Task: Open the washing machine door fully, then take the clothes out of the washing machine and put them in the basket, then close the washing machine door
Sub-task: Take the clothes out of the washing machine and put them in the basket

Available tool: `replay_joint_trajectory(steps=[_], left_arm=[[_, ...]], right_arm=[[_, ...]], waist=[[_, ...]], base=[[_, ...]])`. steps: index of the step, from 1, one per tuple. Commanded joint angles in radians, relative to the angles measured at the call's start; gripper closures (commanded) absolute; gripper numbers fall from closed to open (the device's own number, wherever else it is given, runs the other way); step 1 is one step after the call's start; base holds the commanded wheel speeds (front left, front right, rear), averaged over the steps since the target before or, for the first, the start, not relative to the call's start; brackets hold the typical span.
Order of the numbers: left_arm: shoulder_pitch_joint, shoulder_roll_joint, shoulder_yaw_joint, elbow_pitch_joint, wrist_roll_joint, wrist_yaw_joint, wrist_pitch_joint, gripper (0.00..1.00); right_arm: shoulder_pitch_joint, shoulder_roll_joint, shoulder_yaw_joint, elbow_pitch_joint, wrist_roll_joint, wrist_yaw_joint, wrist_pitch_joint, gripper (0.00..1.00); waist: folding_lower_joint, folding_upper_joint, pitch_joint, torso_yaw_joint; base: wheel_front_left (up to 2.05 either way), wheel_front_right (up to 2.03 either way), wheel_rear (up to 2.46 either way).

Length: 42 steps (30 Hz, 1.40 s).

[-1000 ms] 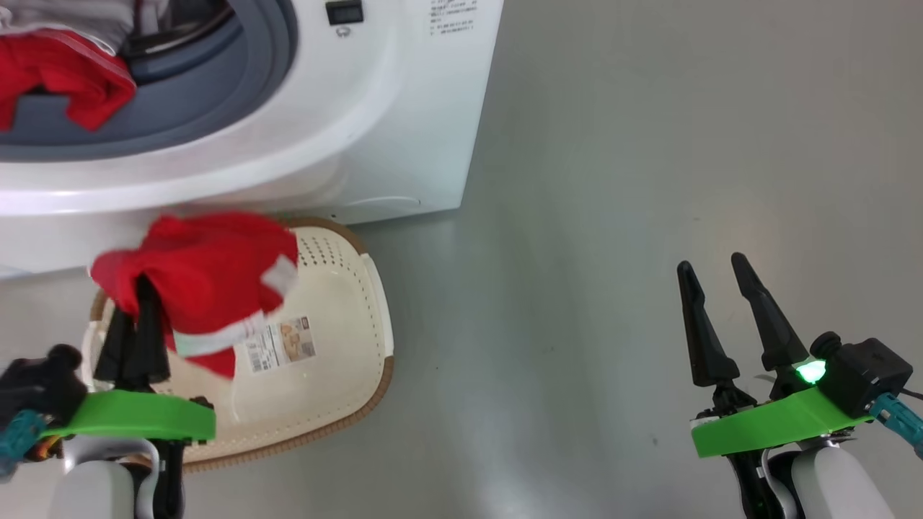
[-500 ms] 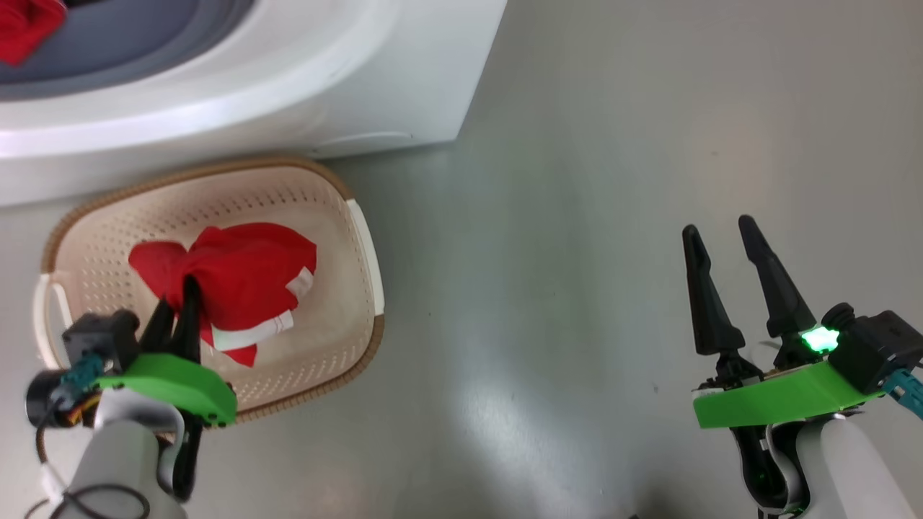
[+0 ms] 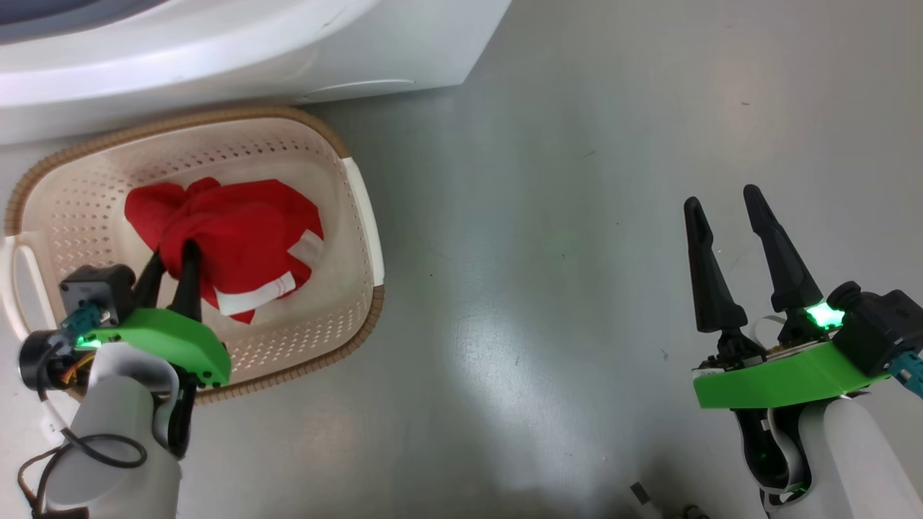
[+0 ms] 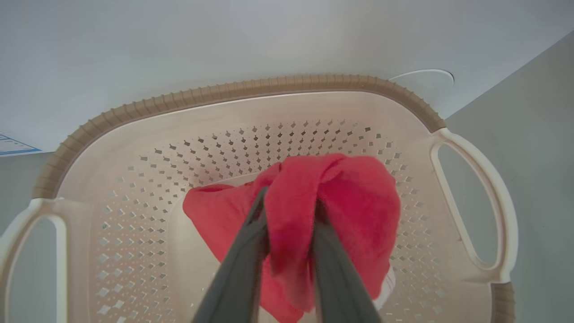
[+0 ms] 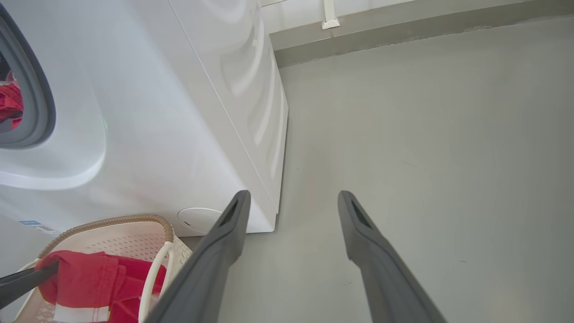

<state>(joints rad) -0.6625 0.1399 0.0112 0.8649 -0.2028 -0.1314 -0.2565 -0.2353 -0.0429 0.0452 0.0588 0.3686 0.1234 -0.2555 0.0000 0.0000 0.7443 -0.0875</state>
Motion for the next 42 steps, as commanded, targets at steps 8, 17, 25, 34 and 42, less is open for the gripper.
replay_joint_trajectory(steps=[8,17,25,34,42], left_arm=[[0.030,0.016,0.043,0.004,0.000,0.001,-0.005,0.00],[0.083,-0.003,0.067,-0.049,-0.021,0.001,-0.005,0.00],[0.180,-0.011,0.091,-0.137,-0.027,0.001,-0.005,0.00],[0.281,-0.029,0.110,-0.265,-0.023,0.001,-0.005,0.00],[0.374,-0.034,0.119,-0.403,-0.010,0.001,-0.005,0.00]], right_arm=[[0.002,-0.007,0.026,-0.019,-0.011,0.007,-0.006,0.00],[0.008,-0.007,0.026,0.001,-0.026,0.007,-0.006,0.00],[0.038,-0.007,0.031,0.032,-0.031,0.007,-0.006,0.00],[0.089,-0.007,0.031,0.061,-0.044,0.007,-0.006,0.00],[0.144,-0.007,0.027,0.080,-0.052,0.007,-0.006,0.00]], waist=[[0.0000,0.0000,-0.031,0.011],[0.0000,0.0000,-0.113,0.020],[0.0000,0.0000,-0.241,0.018],[0.0000,0.0000,-0.384,0.029],[0.0000,0.0000,-0.493,0.034]], base=[[0.00,0.00,0.00],[0.00,0.00,0.00],[0.00,0.00,0.00],[0.00,0.00,0.00],[0.00,0.00,0.00]])
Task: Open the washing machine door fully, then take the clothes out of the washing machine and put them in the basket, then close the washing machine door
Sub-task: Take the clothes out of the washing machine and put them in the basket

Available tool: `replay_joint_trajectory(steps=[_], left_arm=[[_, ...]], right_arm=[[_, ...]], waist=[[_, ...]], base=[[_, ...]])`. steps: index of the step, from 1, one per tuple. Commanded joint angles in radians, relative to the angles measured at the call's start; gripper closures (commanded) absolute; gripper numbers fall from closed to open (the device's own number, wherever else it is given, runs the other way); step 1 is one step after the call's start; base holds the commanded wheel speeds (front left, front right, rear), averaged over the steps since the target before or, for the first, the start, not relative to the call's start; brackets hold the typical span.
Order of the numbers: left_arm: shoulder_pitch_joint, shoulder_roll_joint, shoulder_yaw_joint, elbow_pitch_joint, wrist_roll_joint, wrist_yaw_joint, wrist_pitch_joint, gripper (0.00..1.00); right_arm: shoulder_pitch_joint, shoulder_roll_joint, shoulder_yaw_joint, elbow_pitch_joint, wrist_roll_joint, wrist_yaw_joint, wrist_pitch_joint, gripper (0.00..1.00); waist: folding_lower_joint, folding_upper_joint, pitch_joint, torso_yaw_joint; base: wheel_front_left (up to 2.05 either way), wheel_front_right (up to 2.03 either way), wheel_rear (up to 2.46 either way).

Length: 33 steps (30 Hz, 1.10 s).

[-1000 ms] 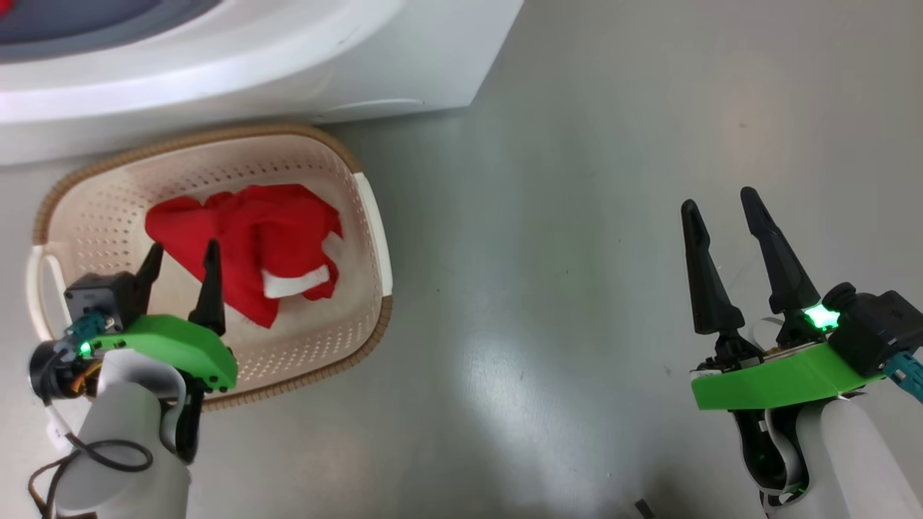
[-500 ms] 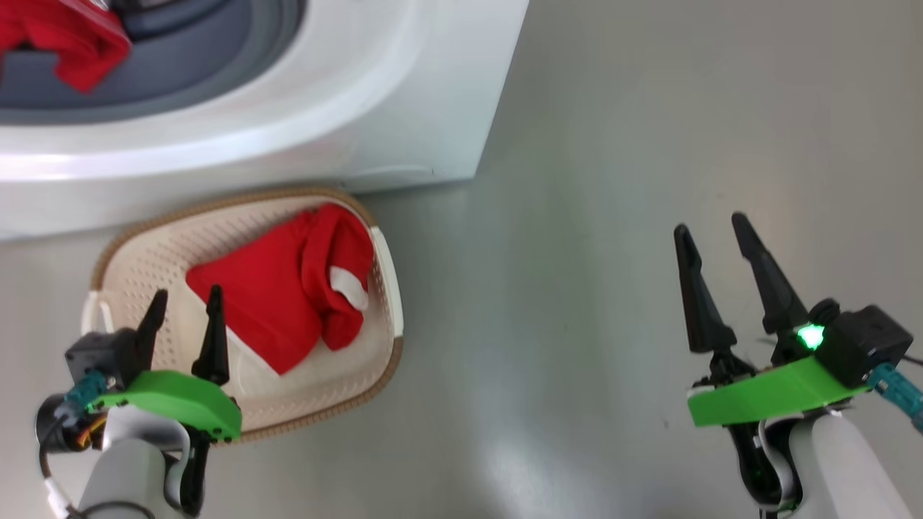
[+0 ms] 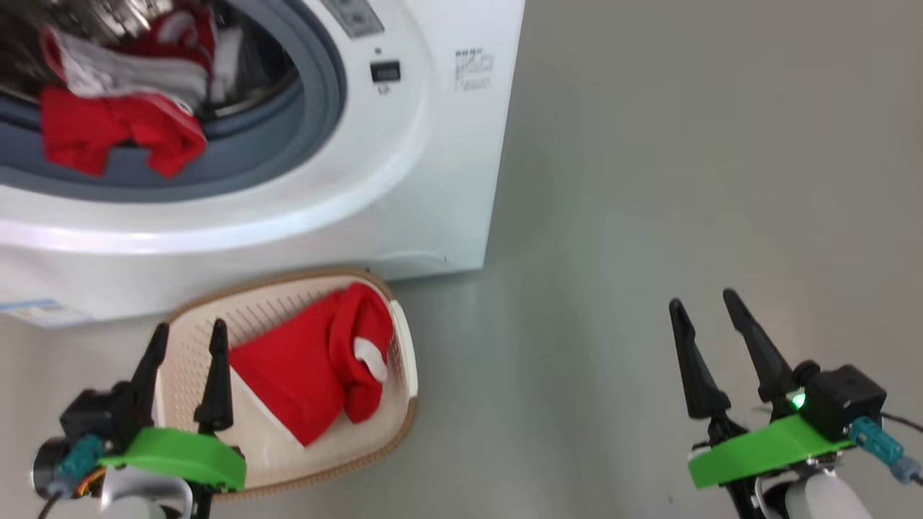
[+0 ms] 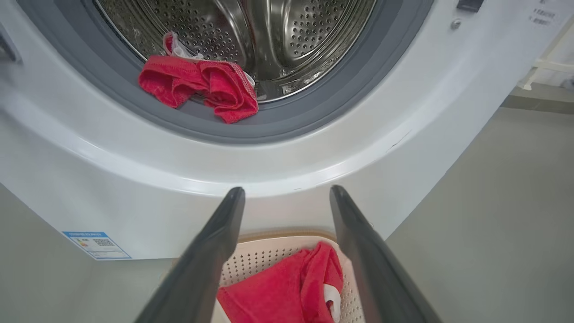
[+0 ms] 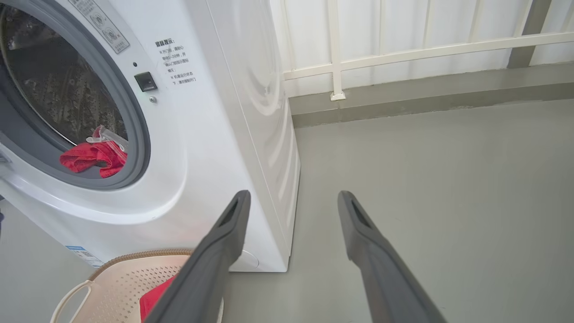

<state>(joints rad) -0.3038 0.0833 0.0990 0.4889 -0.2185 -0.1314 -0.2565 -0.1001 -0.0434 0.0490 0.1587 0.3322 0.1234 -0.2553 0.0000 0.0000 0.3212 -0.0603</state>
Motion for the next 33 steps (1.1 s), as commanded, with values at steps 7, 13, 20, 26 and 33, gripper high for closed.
replay_joint_trajectory(steps=[7,13,20,26,33], left_arm=[[0.110,0.017,0.042,-0.174,0.021,0.001,-0.005,0.00],[0.198,0.007,0.050,-0.270,0.042,0.001,-0.005,0.00],[0.305,-0.013,0.070,-0.356,0.065,0.001,-0.005,0.00],[0.372,-0.029,0.085,-0.394,0.059,0.001,-0.005,0.00],[0.372,-0.032,0.083,-0.396,0.050,0.001,-0.005,0.00]], right_arm=[[0.065,-0.007,0.020,-0.016,-0.021,0.007,-0.006,0.00],[0.105,-0.007,0.014,-0.015,-0.025,0.007,-0.006,0.00],[0.141,-0.007,0.004,-0.017,-0.027,0.007,-0.006,0.00],[0.156,-0.007,-0.008,-0.024,-0.030,0.007,-0.006,0.00],[0.154,-0.007,-0.010,-0.024,-0.030,0.007,-0.006,0.00]], waist=[[0.0000,0.0000,-0.149,0.013],[0.0000,0.0000,-0.197,0.017],[0.0000,0.0000,-0.231,0.015],[0.0000,0.0000,-0.234,0.017],[0.0000,0.0000,-0.230,0.016]], base=[[0.00,0.00,0.00],[0.00,0.00,0.00],[0.00,0.00,0.00],[0.00,0.00,0.00],[0.00,0.00,0.00]])
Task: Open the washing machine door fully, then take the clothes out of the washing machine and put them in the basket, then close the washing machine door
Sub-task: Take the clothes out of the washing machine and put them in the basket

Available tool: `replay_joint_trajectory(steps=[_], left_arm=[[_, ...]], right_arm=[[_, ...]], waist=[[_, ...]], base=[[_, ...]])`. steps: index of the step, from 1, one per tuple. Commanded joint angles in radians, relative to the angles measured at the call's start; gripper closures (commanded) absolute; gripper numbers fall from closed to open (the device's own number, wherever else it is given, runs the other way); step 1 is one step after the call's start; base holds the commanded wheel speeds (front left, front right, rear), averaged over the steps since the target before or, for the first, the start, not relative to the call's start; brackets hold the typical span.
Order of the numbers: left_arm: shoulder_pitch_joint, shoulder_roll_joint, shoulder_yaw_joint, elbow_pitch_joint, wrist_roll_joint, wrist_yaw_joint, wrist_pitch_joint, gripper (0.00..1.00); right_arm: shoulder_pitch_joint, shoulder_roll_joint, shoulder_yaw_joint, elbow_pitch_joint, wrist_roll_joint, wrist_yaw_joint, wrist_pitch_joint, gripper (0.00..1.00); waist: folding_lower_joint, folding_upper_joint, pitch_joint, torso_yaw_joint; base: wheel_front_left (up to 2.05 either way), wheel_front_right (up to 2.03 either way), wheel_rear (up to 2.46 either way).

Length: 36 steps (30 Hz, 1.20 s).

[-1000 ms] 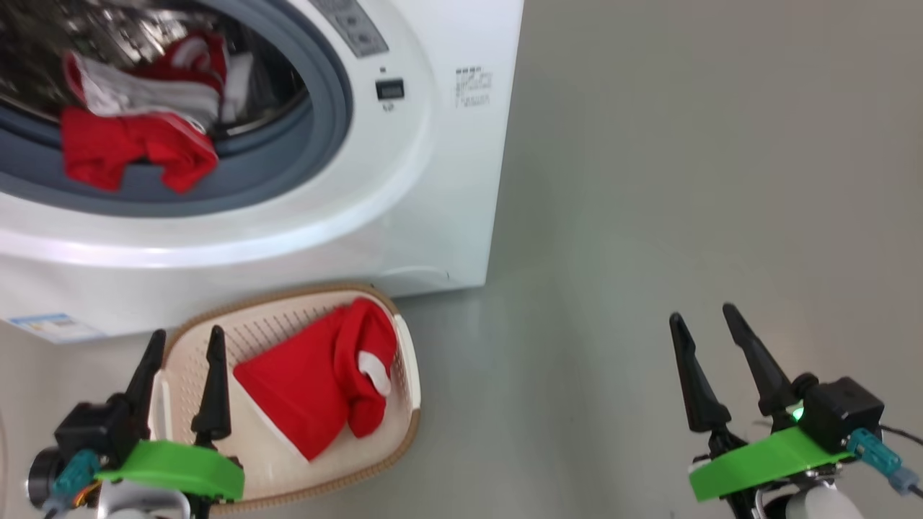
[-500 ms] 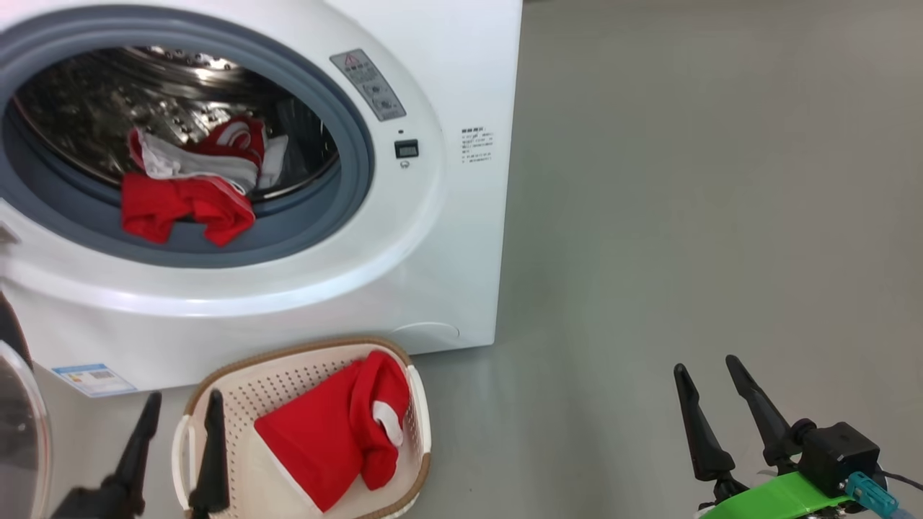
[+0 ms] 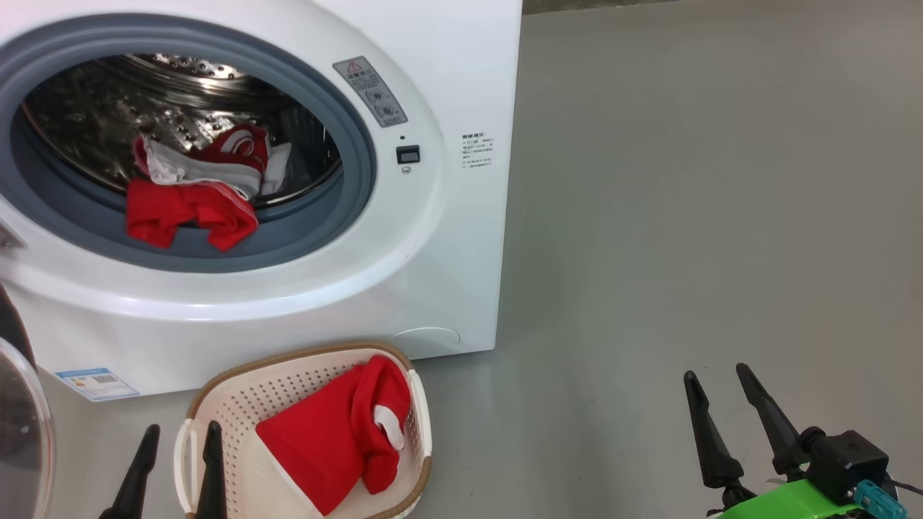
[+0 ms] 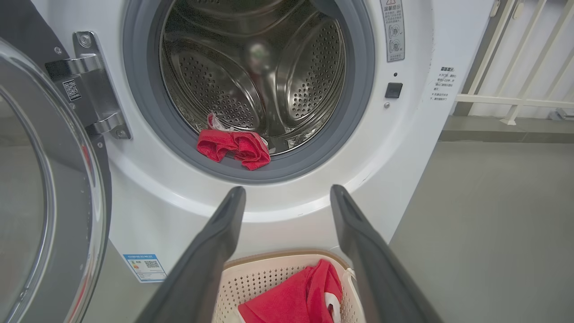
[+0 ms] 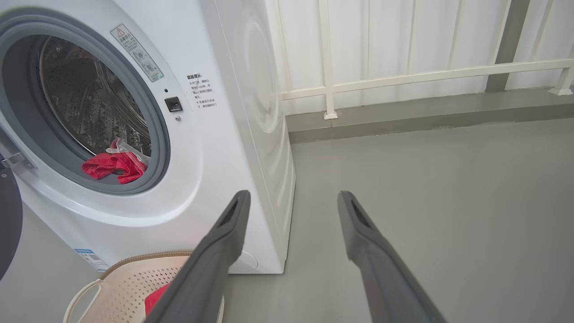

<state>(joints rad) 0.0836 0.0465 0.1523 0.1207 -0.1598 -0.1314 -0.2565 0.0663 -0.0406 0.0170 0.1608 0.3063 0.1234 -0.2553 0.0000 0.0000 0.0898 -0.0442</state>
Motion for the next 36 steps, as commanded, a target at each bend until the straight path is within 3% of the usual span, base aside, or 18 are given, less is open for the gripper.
replay_joint_trajectory(steps=[1,11,17,30,36], left_arm=[[-0.018,0.004,0.028,-0.027,-0.011,0.001,-0.005,0.00],[-0.067,0.004,0.005,0.012,-0.026,0.001,-0.005,0.00],[-0.191,0.009,-0.012,0.077,-0.007,0.001,-0.005,0.00],[-0.675,0.138,-0.051,0.371,0.067,0.002,-0.005,0.00],[-0.876,0.191,-0.053,0.531,0.115,0.023,-0.005,0.00]], right_arm=[[-0.014,-0.010,0.023,-0.027,-0.005,0.007,-0.006,0.00],[-0.043,-0.010,0.026,-0.028,0.002,0.007,-0.006,0.00],[-0.081,-0.010,0.031,-0.036,0.014,0.007,-0.006,0.00],[-0.198,-0.010,0.073,-0.063,0.045,0.007,-0.006,0.00],[-0.236,-0.010,0.102,-0.071,0.061,0.007,-0.006,0.00]], waist=[[0.0000,0.0000,0.003,0.000],[0.0000,0.0000,0.045,0.000],[0.0000,0.0000,0.121,-0.001],[0.0000,0.0000,0.354,-0.044],[0.0000,0.0000,0.424,-0.070]], base=[[0.00,0.00,0.00],[0.00,0.00,0.00],[0.00,0.00,0.00],[0.00,0.00,0.00],[0.00,0.00,0.00]])
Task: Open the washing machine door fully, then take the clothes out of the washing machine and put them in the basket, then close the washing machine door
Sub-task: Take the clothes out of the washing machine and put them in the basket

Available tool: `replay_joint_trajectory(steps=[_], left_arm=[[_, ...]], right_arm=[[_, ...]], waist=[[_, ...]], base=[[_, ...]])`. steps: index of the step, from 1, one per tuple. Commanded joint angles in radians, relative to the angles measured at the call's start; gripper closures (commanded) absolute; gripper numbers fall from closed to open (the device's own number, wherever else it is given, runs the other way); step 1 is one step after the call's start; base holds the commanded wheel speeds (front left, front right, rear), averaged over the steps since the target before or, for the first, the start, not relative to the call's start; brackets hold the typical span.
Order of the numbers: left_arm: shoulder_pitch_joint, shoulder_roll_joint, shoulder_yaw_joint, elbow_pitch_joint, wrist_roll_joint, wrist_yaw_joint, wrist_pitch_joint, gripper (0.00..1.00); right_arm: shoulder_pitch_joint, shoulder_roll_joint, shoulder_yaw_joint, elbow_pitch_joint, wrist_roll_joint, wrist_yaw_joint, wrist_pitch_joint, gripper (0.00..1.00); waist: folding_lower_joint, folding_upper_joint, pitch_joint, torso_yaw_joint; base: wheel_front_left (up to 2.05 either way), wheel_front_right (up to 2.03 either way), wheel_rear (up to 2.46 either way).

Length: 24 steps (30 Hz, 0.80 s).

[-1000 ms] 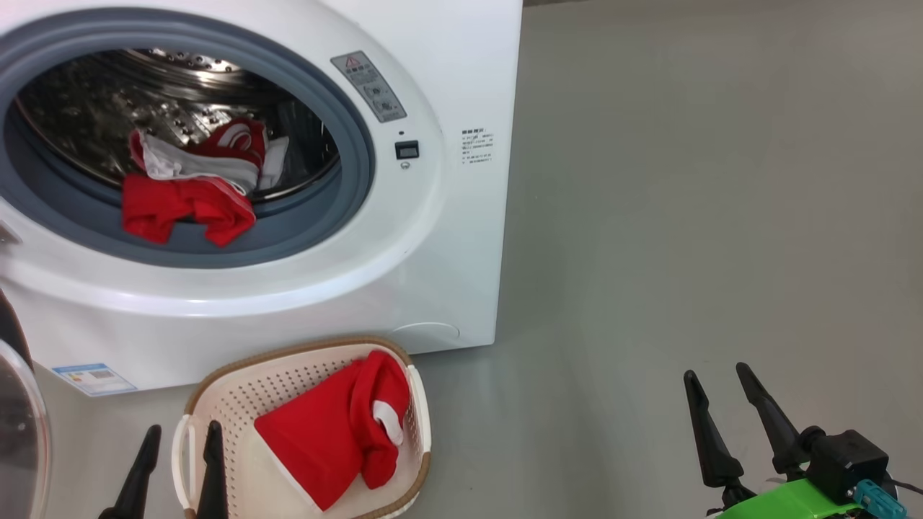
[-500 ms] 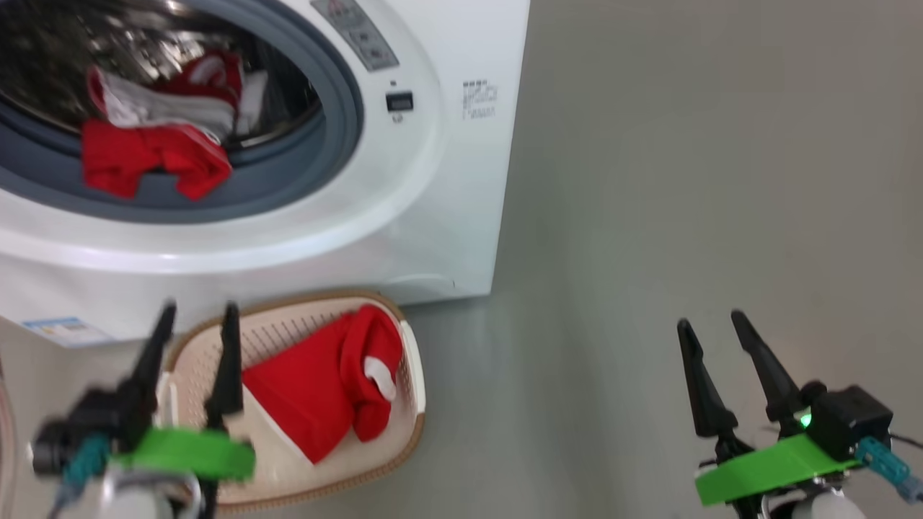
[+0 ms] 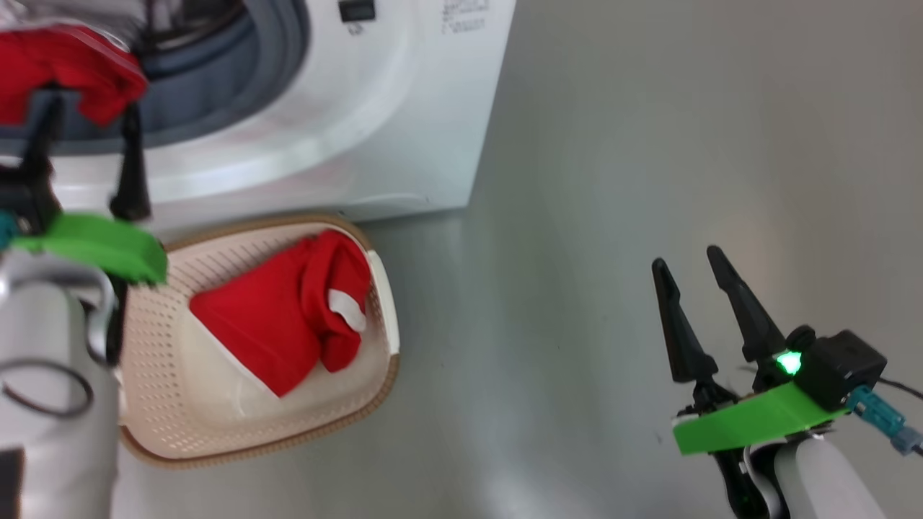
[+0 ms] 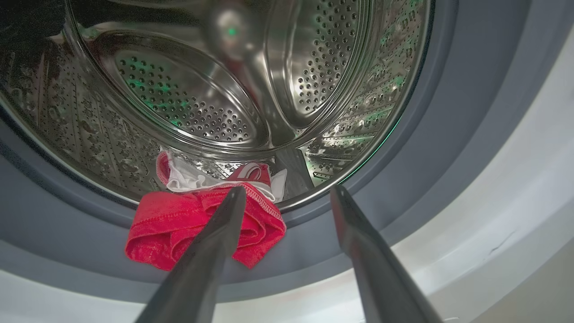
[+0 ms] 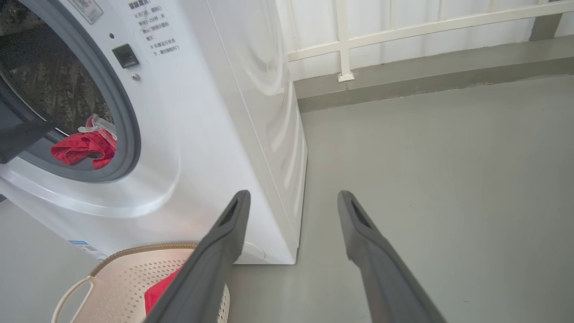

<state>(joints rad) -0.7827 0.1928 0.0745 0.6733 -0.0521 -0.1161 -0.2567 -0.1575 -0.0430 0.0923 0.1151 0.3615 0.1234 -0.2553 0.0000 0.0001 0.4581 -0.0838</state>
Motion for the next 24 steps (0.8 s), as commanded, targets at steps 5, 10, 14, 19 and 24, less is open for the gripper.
replay_joint_trajectory(steps=[5,10,14,19,24], left_arm=[[-0.144,0.080,0.002,0.067,0.044,0.024,-0.005,0.00],[-0.254,0.115,-0.014,0.156,0.067,0.054,-0.005,0.00],[-0.316,0.154,-0.023,0.214,0.085,0.085,-0.005,0.00],[-0.360,0.202,-0.027,0.264,0.096,0.112,-0.005,0.00],[-0.378,0.261,-0.040,0.331,0.107,0.122,-0.005,0.00]], right_arm=[[-0.044,-0.007,0.029,-0.040,0.027,0.007,-0.006,0.00],[-0.062,-0.007,0.047,-0.052,0.034,0.007,-0.006,0.00],[-0.073,-0.007,0.066,-0.057,0.037,0.007,-0.006,0.00],[-0.079,-0.007,0.080,-0.062,0.039,0.007,-0.006,0.00],[-0.076,-0.007,0.090,-0.067,0.046,0.007,-0.006,0.00]], waist=[[0.0000,-0.0001,0.109,-0.042],[0.0000,-0.0001,0.149,-0.055],[0.0000,-0.0001,0.171,-0.078],[0.0000,-0.0001,0.187,-0.104],[0.0000,-0.0001,0.196,-0.137]], base=[[0.00,0.00,0.00],[0.00,0.00,0.00],[0.00,0.00,0.00],[0.00,0.00,0.00],[0.00,0.00,0.00]])
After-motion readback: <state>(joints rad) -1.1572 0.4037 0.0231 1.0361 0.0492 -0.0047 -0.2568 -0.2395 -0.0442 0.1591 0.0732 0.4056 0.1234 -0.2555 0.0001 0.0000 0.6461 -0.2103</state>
